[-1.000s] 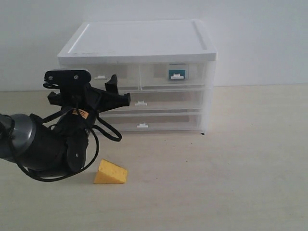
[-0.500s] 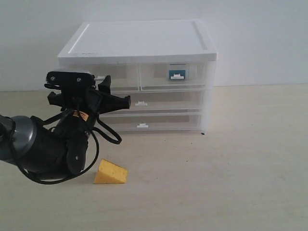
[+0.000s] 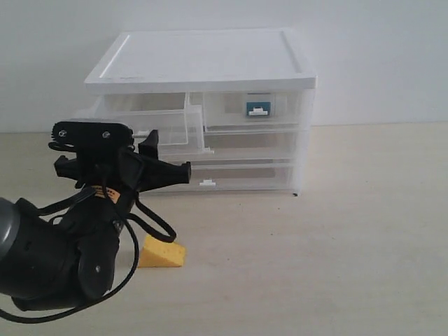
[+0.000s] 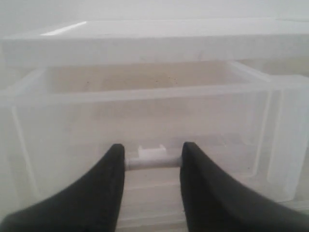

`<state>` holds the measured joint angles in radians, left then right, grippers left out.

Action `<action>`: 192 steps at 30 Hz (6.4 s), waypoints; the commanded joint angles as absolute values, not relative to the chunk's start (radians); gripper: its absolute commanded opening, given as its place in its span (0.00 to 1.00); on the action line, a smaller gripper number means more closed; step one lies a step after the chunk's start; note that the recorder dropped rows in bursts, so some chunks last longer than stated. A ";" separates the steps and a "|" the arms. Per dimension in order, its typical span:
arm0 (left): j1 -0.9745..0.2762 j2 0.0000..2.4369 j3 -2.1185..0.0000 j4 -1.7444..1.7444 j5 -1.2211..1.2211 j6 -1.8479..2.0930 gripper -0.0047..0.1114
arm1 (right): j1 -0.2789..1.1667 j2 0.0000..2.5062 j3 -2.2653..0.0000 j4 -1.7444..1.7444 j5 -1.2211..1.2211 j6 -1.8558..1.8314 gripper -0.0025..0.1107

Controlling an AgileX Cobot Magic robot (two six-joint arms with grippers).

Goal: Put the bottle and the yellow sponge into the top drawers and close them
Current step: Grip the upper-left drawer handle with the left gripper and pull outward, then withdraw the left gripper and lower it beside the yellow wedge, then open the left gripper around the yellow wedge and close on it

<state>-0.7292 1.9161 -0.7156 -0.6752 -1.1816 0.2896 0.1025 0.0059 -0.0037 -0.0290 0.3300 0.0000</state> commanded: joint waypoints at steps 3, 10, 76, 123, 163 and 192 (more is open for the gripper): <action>-0.746 1.877 -0.657 -0.630 -1.221 0.307 0.08 | 0.101 0.000 0.000 -0.031 0.320 0.000 0.03; -0.776 1.860 -0.597 -0.636 -1.221 0.285 0.08 | 0.101 0.000 0.000 -0.031 0.320 0.000 0.03; -0.847 1.370 -0.552 -0.771 0.000 0.978 0.71 | 0.101 0.000 0.000 -0.031 0.322 0.000 0.03; -0.216 1.397 -0.542 -1.237 0.584 2.133 0.51 | 0.101 0.000 0.000 -0.031 0.321 0.000 0.03; -0.580 1.323 -0.322 0.237 -0.435 0.410 0.65 | 0.101 0.000 0.000 -0.031 0.321 0.000 0.03; -0.148 1.782 -0.484 1.118 -0.816 -0.207 0.65 | 0.101 0.000 0.000 -0.031 0.321 0.000 0.03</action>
